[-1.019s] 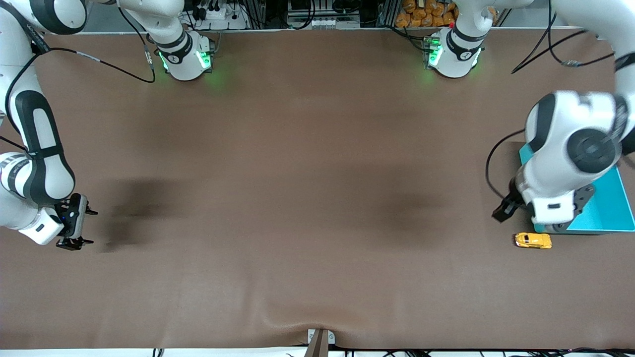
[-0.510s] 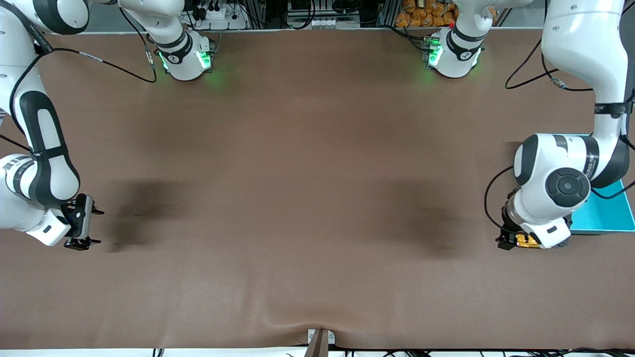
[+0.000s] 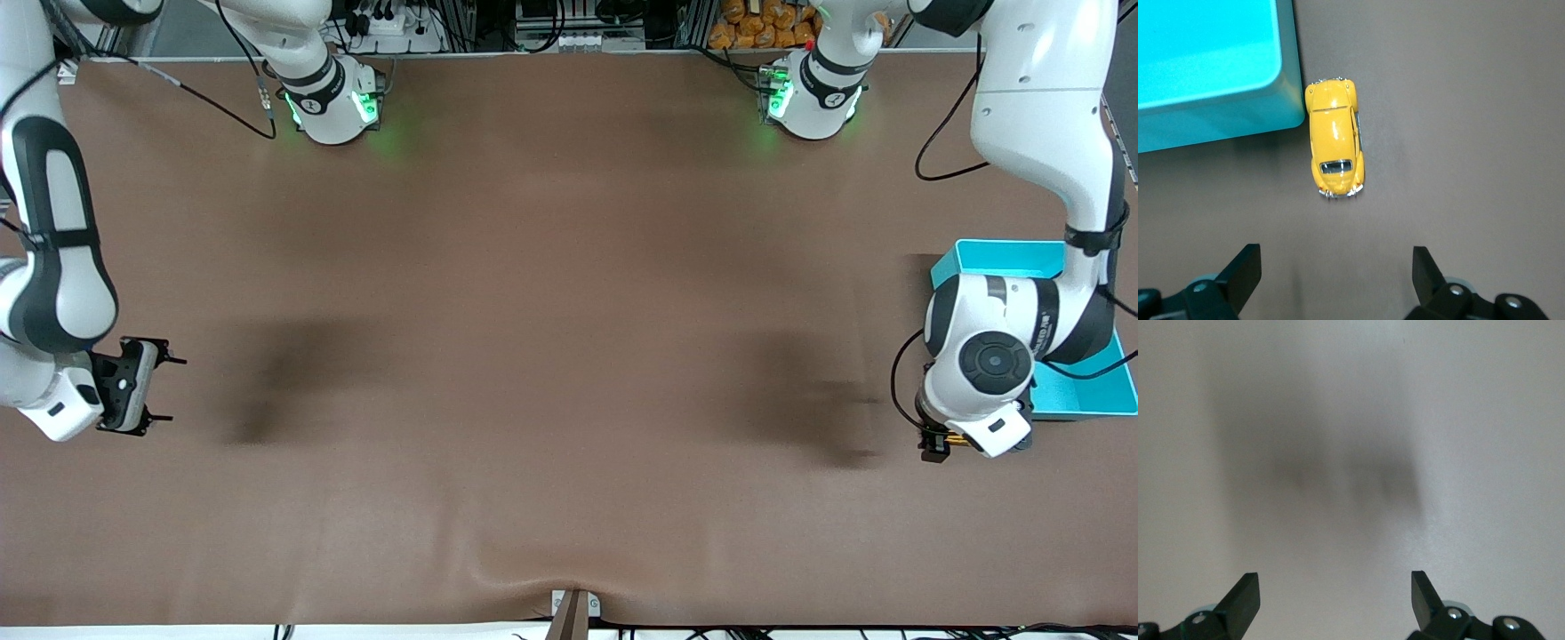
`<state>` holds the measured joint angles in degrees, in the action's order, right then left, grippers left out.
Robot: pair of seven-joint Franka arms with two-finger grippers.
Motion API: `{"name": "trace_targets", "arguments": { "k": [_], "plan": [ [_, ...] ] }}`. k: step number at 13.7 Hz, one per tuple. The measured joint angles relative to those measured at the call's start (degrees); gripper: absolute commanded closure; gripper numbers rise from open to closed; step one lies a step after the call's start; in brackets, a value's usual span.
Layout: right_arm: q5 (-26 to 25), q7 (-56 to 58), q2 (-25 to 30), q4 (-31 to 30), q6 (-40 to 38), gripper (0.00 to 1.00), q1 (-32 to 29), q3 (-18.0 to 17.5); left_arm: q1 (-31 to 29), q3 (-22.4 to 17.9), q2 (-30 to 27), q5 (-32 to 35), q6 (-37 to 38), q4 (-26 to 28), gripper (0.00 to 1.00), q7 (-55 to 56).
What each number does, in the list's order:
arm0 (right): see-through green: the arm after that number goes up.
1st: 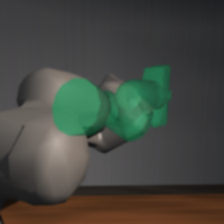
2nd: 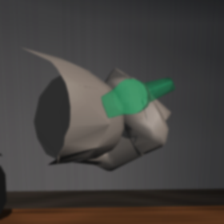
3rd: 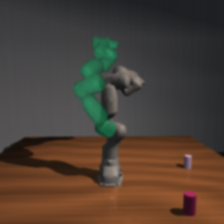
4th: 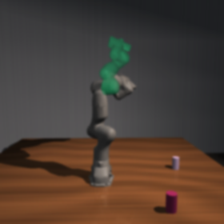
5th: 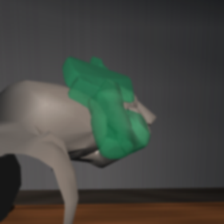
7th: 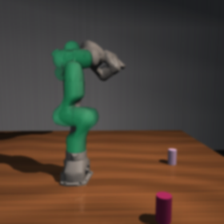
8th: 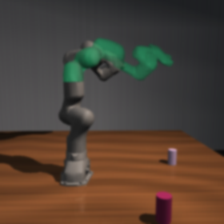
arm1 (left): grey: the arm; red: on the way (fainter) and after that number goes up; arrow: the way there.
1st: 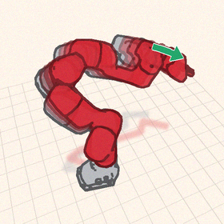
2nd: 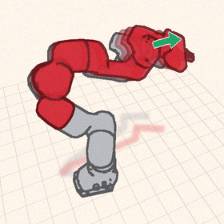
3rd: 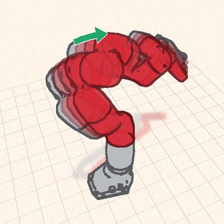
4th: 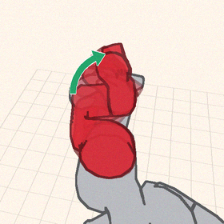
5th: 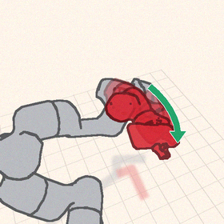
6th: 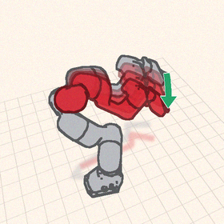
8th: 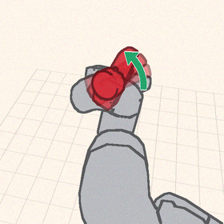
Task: Wind and store yellow beetle car
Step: 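Lower the left gripper onto the car beside the bin, then close the left gripper on the yellow car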
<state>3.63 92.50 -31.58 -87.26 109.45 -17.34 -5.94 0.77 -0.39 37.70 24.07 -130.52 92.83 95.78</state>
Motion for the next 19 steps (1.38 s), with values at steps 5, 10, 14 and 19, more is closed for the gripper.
{"name": "trace_targets", "arguments": {
  "k": [5,10,14,19],
  "plan": [
    [0.01,-14.23,7.96,-1.41,-7.02,0.00,2.65,-0.06,-2.92,-0.23,1.63,4.52,-3.26,-0.19,0.00,0.17],
    [0.01,-24.76,16.27,-6.13,-9.99,0.00,3.32,-0.07,-4.06,-0.24,3.69,7.89,-6.81,-0.21,0.00,0.17],
    [0.00,-34.32,22.92,-8.33,-14.27,0.00,4.32,-0.07,-4.63,-0.25,4.79,7.92,-8.30,-0.30,0.00,0.17],
    [-0.13,-49.70,27.78,-8.65,-19.31,0.00,11.50,-0.16,-5.58,-0.27,5.73,10.95,-8.45,-0.32,0.00,0.00]
  ]
}}
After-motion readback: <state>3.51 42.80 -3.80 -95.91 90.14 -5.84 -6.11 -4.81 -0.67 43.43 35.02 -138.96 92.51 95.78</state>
